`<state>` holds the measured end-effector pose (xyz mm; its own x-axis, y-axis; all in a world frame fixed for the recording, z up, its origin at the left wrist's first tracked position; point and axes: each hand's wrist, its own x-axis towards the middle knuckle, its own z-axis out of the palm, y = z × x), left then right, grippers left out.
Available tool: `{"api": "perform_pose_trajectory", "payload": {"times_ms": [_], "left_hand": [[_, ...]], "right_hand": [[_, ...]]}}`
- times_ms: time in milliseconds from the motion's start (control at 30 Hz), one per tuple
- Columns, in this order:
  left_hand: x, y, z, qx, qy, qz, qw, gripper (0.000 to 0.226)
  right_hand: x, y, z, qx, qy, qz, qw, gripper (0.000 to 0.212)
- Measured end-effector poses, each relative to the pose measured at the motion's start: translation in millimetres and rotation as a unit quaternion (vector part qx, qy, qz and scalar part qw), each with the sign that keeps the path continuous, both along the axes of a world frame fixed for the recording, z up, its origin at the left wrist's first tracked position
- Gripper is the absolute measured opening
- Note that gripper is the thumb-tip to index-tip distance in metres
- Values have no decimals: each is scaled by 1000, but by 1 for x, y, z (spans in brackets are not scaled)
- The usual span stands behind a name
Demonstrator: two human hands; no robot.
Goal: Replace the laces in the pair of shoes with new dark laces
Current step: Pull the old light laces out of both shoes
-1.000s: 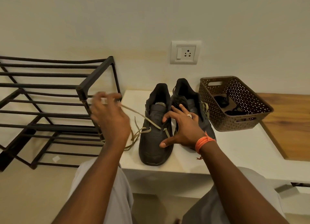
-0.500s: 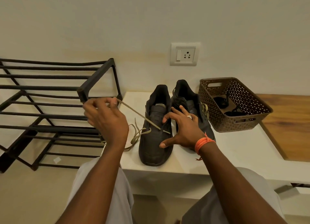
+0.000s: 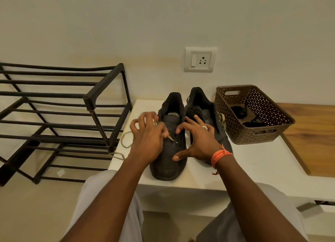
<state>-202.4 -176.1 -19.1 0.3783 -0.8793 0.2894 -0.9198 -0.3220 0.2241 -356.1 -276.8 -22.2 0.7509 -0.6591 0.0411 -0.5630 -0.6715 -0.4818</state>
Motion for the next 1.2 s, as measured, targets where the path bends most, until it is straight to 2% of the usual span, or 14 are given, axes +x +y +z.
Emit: {"api": "perform_pose_trajectory", "payload": {"times_ms": [100,133,200,300,400,567,667,767,867,967,1033,1067,1100,1200], "left_hand": [[11,8,15,-166,45,164,971,21],[17,13,18,-186,66,190,962,22],[23,21,17,-162,91,186,965,23],[18,22,13,-123,107,141,976,30],[14,12,11,-133,163,108,972,17],[12,-7,0,-19,275,76,958,41],[18,-15,-5,-25,267,74,961,33],[20,-16,-5,-23,195,73,978,26],[21,-17,-5,-14,146,77,986,25],[20,-17,-5,-24,129,74,989,26],[19,-15,-4,-29,137,70,988,24],[19,-14,-5,-32,146,68,986,24],[19,-14,-6,-35,160,67,984,23],[22,-15,-8,-39,213,74,974,20]], "right_hand": [[-2,-2,1,9,1,3,1000,68],[-2,-1,1,8,0,0,1000,65],[1,3,-1,-12,-16,-10,1000,57],[13,13,-5,-94,-47,-14,994,46],[29,24,-9,-115,-44,-6,992,39],[47,32,-25,-99,-60,-25,993,26],[46,29,-29,-92,-71,-36,993,19],[36,24,-20,-139,-78,-59,985,16],[11,7,-2,-207,-69,-127,968,15],[-33,-22,21,-239,-91,-290,922,17],[-56,-34,32,-195,-145,-412,878,25],[-58,-35,34,-156,-186,-432,868,27],[-56,-32,33,-117,-233,-409,875,26],[-24,-6,25,-67,-310,-214,924,15]]}}
